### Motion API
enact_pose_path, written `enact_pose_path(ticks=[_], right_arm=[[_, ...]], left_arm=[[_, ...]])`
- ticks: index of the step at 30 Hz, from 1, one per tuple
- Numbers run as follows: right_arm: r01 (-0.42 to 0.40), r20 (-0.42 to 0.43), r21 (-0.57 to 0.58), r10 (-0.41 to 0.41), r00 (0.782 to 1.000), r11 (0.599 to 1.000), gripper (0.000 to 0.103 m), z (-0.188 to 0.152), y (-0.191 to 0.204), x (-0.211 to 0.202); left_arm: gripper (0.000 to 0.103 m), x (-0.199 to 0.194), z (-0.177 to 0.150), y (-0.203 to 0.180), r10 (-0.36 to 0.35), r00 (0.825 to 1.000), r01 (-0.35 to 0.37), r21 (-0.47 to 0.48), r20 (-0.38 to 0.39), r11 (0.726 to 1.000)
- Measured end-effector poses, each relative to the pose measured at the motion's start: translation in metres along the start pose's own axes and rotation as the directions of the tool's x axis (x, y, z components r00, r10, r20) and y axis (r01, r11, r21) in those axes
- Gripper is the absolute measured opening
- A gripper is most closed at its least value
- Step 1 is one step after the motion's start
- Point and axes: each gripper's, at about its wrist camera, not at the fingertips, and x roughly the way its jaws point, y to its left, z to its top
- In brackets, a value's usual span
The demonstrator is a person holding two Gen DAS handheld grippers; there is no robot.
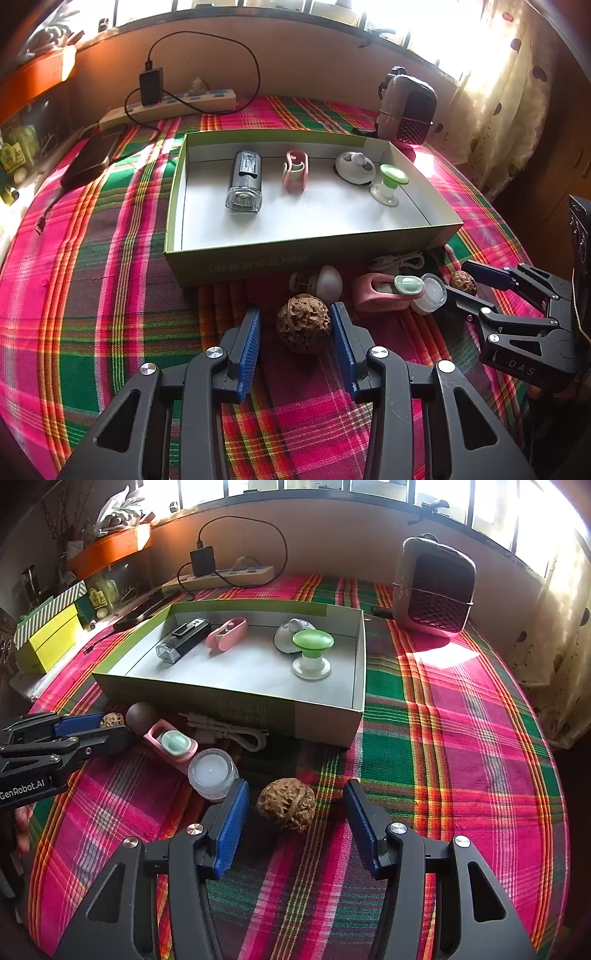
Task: Organize objects
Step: 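Grasp the brown seed pod with the left gripper while the right grasps the walnut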
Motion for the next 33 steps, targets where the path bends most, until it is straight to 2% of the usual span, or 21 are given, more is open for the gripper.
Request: enact_pose_path(ticks=[9,14,21,33], right_arm=[[0.002,0.0,0.002,-0.002,1.0,1.0,0.054,-0.0001,-0.0003,0.0],[0.006,0.0,-0.001,-0.006,1.0,1.0,0.053,-0.0008,-0.0006,-0.0008],[-0.002,0.008,-0.008,0.002,1.0,1.0,0.032,-0.0016,0.0004,-0.0027],[0.001,0.009,-0.012,-0.001,1.0,1.0,0.031,-0.0014,0.0023,-0.003]], left_arm=[[0.035,-0.0001,-0.0007,-0.0008,0.005,1.0,-0.005,0.0,0.006,1.0],[0.027,-0.0006,-0.001,0.0013,0.014,1.0,-0.014,-0.01,0.007,1.0],[0.027,-0.0009,-0.0016,0.0014,0.019,1.0,-0.019,-0.004,0.011,1.0],[0.027,-0.0013,-0.0019,0.0012,0.02,1.0,-0.02,-0.004,0.011,1.0]])
